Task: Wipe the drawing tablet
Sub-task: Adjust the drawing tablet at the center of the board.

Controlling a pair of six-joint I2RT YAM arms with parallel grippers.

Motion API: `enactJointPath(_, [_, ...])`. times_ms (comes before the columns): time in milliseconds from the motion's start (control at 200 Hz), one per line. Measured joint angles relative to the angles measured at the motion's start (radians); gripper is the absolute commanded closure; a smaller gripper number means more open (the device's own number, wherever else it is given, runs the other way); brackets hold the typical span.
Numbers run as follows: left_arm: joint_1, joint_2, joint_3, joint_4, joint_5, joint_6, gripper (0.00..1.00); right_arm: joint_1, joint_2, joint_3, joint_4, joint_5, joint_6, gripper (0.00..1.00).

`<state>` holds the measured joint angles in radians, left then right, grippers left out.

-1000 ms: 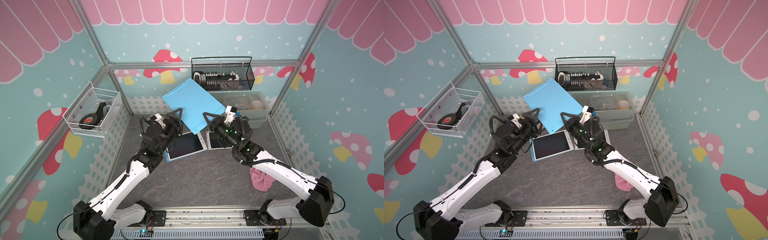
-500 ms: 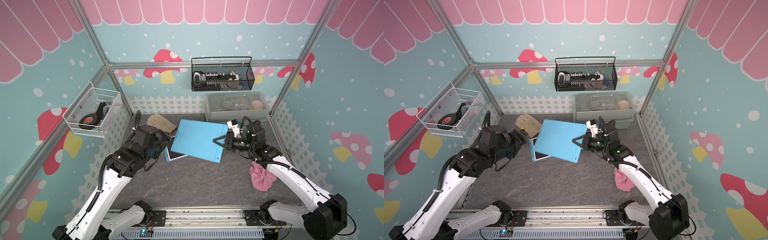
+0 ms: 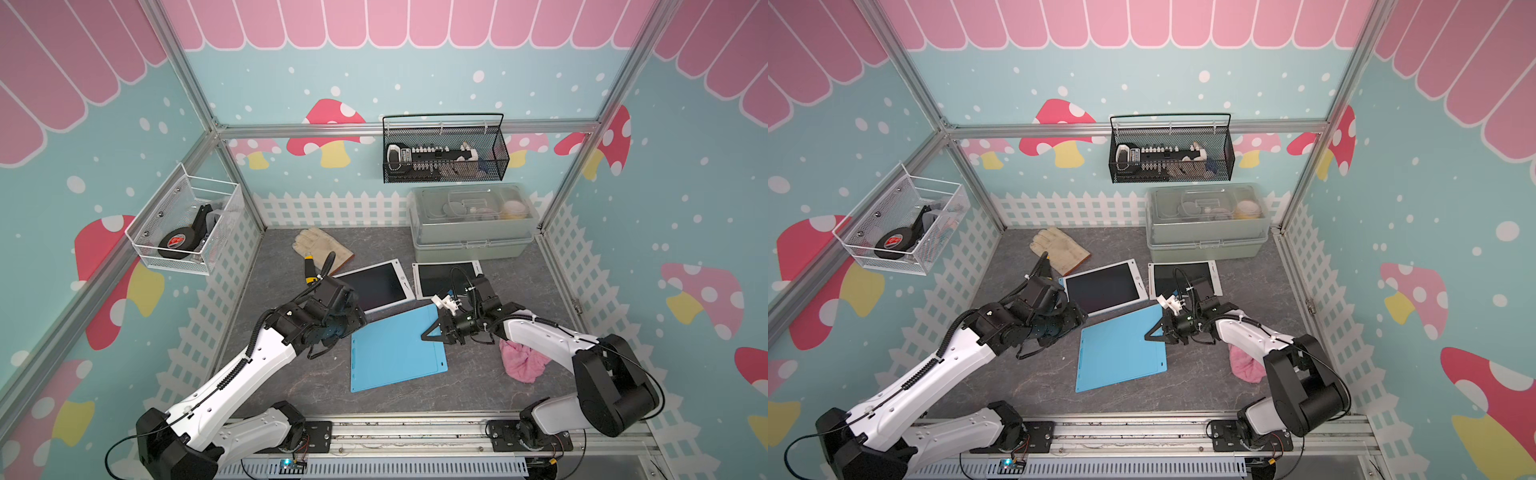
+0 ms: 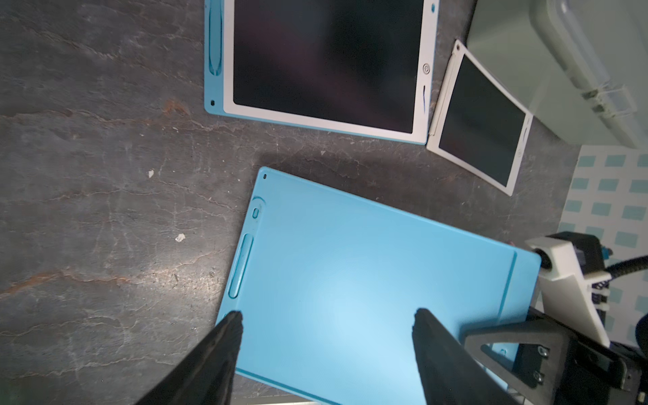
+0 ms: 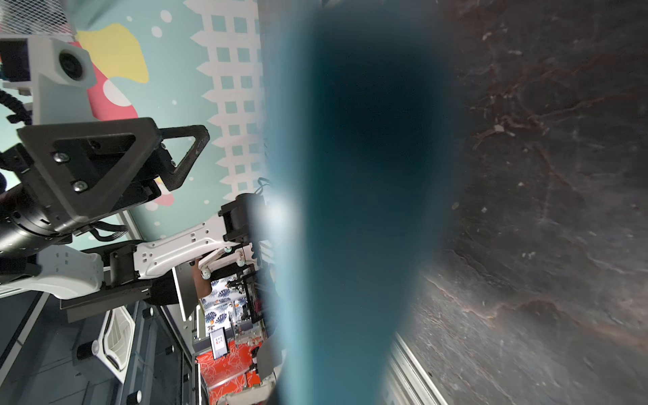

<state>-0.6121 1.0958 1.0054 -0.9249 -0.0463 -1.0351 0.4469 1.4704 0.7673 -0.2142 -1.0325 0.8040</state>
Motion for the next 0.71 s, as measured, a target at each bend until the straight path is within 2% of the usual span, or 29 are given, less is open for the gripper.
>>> enactJointPath(175, [-0.032, 0.0, -0.085, 0.055, 0.011, -0.001, 0.25, -0.009, 0.103, 0.006, -0.004, -0.031, -0.1, 1.0])
enactJointPath(265, [-0.034, -0.001, -0.121, 0.076, 0.014, -0.002, 0.24, -0.029, 0.154, 0.031, -0.031, -0.039, -0.161, 0.86])
enactJointPath(355, [-0.034, -0.005, -0.158, 0.097, 0.02, -0.003, 0.24, -0.056, 0.206, 0.063, -0.085, -0.003, -0.232, 0.65])
enactJointPath(510, [-0.034, -0.005, -0.225, 0.14, 0.037, -0.009, 0.25, -0.123, 0.266, 0.114, -0.206, 0.136, -0.332, 0.4])
enactJointPath(565, [-0.034, -0.003, -0.243, 0.15, 0.043, -0.01, 0.24, -0.136, 0.273, 0.14, -0.256, 0.196, -0.346, 0.27])
enactJointPath(655, [-0.034, 0.008, -0.259, 0.165, 0.046, -0.012, 0.24, -0.142, 0.27, 0.208, -0.353, 0.333, -0.372, 0.25])
enactJointPath(705, [-0.034, 0.01, -0.263, 0.173, 0.047, -0.012, 0.24, -0.14, 0.242, 0.244, -0.406, 0.469, -0.361, 0.26])
